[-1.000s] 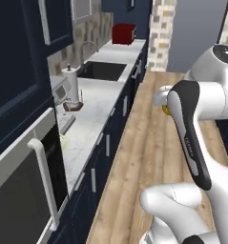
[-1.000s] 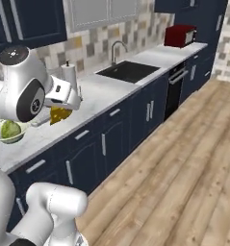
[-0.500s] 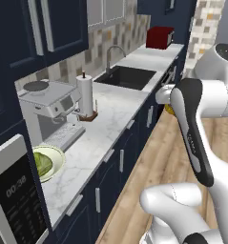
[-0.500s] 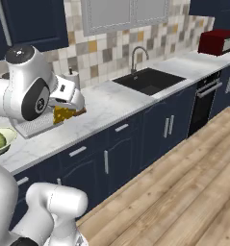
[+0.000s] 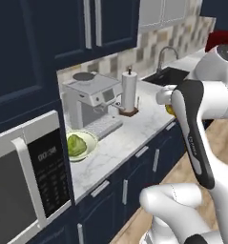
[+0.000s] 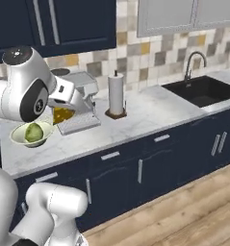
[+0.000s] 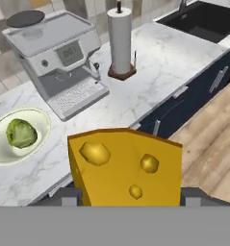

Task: Pick the cheese from the fridge and the cheese grater from the cabinet and place them next to the salad bowl.

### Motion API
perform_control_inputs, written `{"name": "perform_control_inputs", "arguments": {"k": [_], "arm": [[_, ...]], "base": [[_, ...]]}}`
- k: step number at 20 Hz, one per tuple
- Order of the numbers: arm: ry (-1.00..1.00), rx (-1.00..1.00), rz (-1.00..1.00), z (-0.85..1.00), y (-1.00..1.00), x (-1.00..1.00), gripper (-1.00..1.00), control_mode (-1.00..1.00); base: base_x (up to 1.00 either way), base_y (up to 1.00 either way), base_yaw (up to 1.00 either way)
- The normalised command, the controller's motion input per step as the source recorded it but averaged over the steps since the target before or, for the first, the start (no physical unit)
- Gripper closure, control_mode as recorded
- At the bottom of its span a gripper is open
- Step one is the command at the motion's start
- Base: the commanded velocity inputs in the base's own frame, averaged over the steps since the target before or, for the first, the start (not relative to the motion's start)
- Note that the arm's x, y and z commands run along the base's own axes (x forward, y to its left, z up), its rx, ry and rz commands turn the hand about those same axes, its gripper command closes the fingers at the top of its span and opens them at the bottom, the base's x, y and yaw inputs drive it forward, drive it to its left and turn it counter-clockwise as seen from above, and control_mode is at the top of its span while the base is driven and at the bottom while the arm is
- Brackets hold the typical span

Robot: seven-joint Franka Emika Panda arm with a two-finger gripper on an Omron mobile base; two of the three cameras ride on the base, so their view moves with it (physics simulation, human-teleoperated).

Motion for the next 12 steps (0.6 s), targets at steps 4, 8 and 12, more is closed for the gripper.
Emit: {"name": "perform_control_inputs", "arguments": {"k": [4, 8, 12], "arm": [[0.00, 0.00, 0.00, 0.00, 0.00, 0.00, 1.00, 1.00], [0.00, 0.00, 0.00, 0.00, 0.00, 0.00, 1.00, 1.00], [0.00, 0.00, 0.00, 0.00, 0.00, 0.00, 1.00, 1.00]], "base": [[0.32, 0.26, 0.66], [0.15, 0.27, 0.68], [0.16, 0.03, 0.71]]}}
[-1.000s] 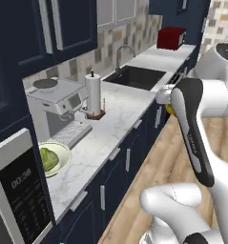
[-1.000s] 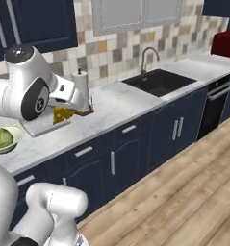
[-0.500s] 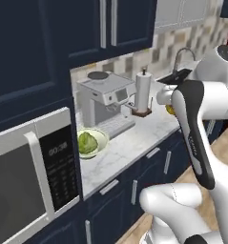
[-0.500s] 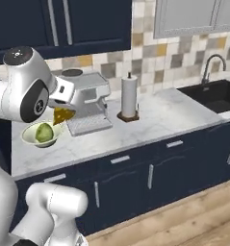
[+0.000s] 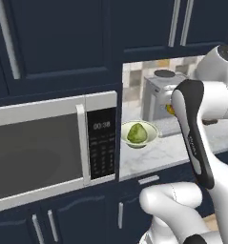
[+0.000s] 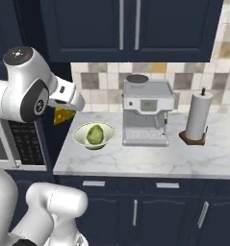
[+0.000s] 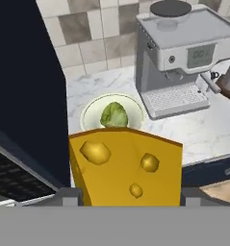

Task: Pick the cheese from the fridge and the cheese grater from the cabinet and place them next to the salad bowl.

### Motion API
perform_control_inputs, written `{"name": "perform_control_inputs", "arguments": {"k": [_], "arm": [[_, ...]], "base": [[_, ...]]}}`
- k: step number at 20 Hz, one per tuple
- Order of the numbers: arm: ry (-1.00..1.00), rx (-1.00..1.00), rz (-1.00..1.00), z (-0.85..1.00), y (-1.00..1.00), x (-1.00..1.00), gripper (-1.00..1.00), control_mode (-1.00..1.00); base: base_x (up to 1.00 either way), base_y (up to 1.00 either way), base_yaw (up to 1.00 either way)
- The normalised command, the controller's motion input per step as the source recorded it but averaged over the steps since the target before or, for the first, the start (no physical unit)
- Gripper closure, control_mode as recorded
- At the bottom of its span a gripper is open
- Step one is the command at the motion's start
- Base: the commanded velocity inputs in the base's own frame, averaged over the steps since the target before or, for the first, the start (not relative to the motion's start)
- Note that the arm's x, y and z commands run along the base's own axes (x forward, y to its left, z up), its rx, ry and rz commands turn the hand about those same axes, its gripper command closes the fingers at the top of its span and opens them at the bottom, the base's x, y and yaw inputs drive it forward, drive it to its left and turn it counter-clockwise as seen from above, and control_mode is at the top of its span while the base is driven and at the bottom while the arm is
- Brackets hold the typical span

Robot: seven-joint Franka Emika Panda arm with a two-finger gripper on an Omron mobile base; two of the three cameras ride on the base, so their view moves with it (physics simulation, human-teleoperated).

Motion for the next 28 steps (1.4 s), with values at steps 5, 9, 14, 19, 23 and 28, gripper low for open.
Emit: {"name": "perform_control_inputs", "arguments": {"k": [5, 9, 14, 19, 23, 28], "arm": [[0.00, 0.00, 0.00, 0.00, 0.00, 0.00, 1.00, 1.00], [0.00, 0.00, 0.00, 0.00, 0.00, 0.00, 1.00, 1.00], [0.00, 0.00, 0.00, 0.00, 0.00, 0.00, 1.00, 1.00], [0.00, 0.00, 0.00, 0.00, 0.00, 0.00, 1.00, 1.00], [0.00, 0.00, 0.00, 0.00, 0.00, 0.00, 1.00, 1.00], [0.00, 0.00, 0.00, 0.00, 0.00, 0.00, 1.00, -1.00]], "base": [[0.16, -0.36, 0.66], [0.00, -0.58, 0.31], [0.00, -0.03, 0.04], [0.00, 0.00, 0.00], [0.00, 0.00, 0.00], [0.00, 0.00, 0.00]]}}
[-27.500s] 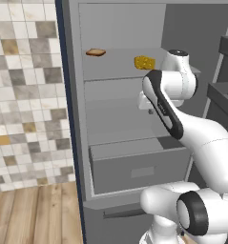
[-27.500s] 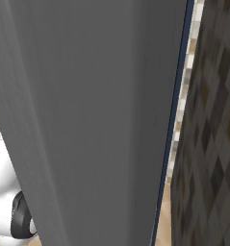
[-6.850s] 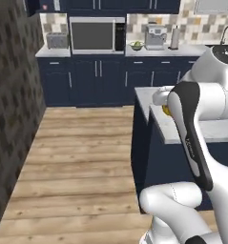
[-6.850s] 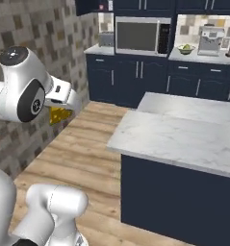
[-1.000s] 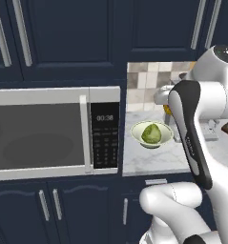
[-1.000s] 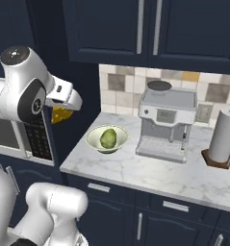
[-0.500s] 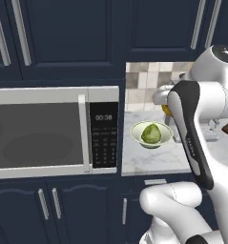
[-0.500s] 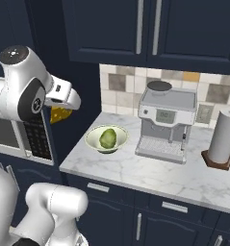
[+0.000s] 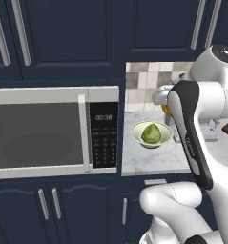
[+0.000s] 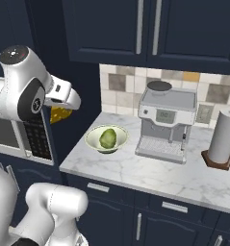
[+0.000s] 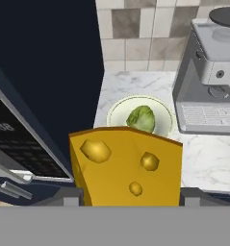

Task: Pick the cheese from the fridge and the cheese grater from the cabinet and place them next to the salad bowl.

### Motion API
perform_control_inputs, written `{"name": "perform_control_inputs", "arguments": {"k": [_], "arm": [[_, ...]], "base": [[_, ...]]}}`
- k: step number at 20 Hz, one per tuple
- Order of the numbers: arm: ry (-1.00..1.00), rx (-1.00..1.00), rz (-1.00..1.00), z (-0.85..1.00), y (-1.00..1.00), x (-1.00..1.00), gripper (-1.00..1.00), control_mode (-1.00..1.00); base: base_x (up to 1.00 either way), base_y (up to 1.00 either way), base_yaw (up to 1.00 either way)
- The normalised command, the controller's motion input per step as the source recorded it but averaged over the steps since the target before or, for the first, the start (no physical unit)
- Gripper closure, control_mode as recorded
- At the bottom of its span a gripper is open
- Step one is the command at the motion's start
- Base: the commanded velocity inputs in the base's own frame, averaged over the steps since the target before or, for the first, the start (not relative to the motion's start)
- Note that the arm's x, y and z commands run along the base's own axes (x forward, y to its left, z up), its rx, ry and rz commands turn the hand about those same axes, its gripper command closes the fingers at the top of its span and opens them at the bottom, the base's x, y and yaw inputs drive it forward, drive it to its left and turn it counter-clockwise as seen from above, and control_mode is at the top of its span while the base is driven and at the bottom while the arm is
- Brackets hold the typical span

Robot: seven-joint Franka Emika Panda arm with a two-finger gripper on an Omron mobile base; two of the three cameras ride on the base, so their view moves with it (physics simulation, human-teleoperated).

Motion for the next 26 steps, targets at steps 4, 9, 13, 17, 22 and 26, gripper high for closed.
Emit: {"name": "perform_control_inputs", "arguments": {"k": [4, 9, 13, 17, 22, 26], "arm": [[0.00, 0.03, 0.00, -0.04, -0.12, 0.00, 1.00, -1.00], [0.02, 0.02, 0.06, -0.15, -0.52, 0.10, 1.00, -1.00], [0.12, -0.02, 0.09, -0.55, -0.26, 0.01, 1.00, -1.00], [0.10, -0.07, 0.22, -0.56, -0.01, 0.00, 1.00, -1.00], [0.16, -0.12, 0.24, -0.68, 0.07, 0.28, 1.00, -1.00], [0.23, -0.14, 0.04, -0.80, 0.36, 0.05, 1.00, -1.00]], "base": [[0.00, 0.00, 0.00], [0.00, 0.00, 0.00], [0.00, 0.00, 0.00], [0.00, 0.00, 0.00], [0.00, 0.00, 0.00], [0.00, 0.00, 0.00]]}}
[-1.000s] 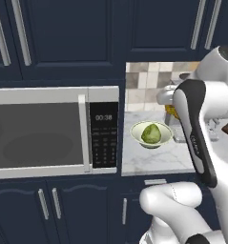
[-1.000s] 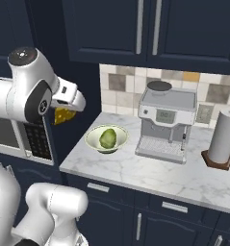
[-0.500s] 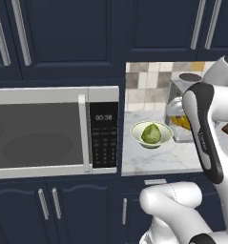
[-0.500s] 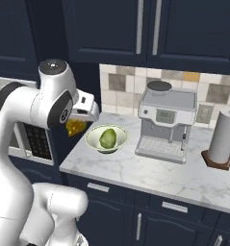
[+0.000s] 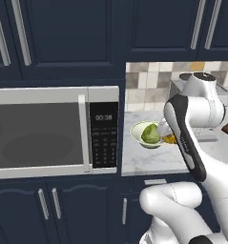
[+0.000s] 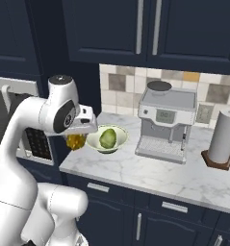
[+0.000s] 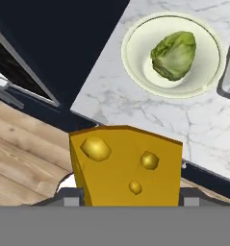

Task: Pick the cheese from the fridge and the cheese grater from the cabinet and place them next to the salad bowl.

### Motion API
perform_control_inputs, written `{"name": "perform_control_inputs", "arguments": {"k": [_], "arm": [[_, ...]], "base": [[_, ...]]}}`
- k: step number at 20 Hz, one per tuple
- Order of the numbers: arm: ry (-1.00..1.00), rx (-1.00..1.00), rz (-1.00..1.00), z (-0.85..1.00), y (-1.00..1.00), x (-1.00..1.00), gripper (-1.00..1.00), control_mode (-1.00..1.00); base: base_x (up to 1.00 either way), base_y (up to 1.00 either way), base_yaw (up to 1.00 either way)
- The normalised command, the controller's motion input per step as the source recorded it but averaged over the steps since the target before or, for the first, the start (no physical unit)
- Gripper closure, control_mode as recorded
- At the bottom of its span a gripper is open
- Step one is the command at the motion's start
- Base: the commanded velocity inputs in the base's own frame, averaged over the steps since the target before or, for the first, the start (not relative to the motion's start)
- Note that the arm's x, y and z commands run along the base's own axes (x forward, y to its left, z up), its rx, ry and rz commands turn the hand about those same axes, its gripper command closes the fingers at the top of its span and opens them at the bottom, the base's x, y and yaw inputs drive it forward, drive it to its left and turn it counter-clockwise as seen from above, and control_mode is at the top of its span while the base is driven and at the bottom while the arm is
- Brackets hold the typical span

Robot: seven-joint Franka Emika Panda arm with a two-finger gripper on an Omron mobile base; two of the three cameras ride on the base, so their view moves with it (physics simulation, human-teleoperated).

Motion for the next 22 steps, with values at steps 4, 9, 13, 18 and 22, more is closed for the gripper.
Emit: {"name": "perform_control_inputs", "arguments": {"k": [4, 9, 13, 18, 22], "arm": [[0.09, -0.17, 0.01, -0.78, 0.40, 0.00, 1.00, -1.00], [0.00, 0.00, 0.00, -0.40, 0.09, 0.17, 1.00, -1.00], [-0.08, 0.19, 0.00, -0.48, 0.00, 0.17, 1.00, -1.00], [-0.03, 0.15, 0.00, -0.50, 0.00, 0.15, 1.00, -1.00], [-0.01, 0.02, -0.02, -0.39, 0.05, 0.05, 1.00, -1.00]], "base": [[0.00, 0.00, 0.00], [0.00, 0.00, 0.00], [0.00, 0.00, 0.00], [0.00, 0.00, 0.00], [0.00, 0.00, 0.00]]}}
